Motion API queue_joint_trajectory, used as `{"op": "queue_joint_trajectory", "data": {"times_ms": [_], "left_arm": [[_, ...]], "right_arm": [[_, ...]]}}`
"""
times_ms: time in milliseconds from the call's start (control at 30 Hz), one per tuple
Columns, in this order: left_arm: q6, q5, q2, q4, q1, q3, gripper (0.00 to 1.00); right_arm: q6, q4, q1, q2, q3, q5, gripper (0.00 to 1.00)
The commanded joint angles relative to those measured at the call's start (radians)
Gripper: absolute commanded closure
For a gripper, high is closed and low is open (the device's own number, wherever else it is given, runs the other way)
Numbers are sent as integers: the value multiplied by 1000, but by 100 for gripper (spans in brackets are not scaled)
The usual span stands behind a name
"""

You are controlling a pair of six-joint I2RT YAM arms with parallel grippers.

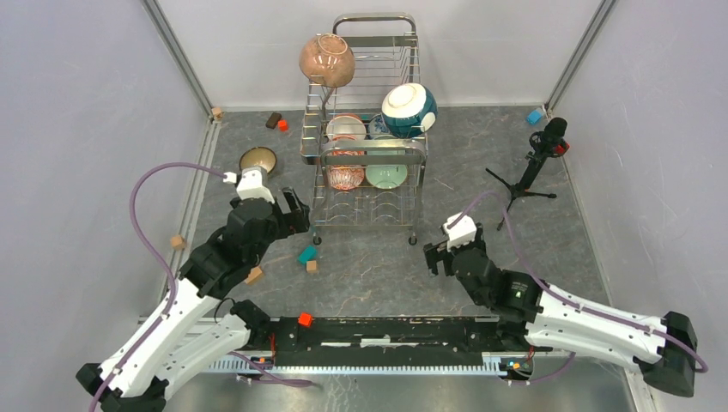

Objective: Unload the bowls from the dish rack
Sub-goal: Pick up the bowl from the dish rack.

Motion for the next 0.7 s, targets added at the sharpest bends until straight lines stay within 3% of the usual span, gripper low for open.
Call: {"op": "queue_joint_trajectory", "data": {"times_ms": [0,233,433,667], "left_arm": [[85,23,-5,66,-6,-16,0],[69,95,-133,217,-4,-121,0],[109,212,-188,332,-4,-173,0],[101,197,-219,305,-6,-184,0]], "right_arm": [[18,33,-112,-24,62,-45,6],[50,85,-311,-97,58,-158,17],[11,353,-330,-216,-16,-315,19],[-68,300,-330,-171,228,-287,16]]}}
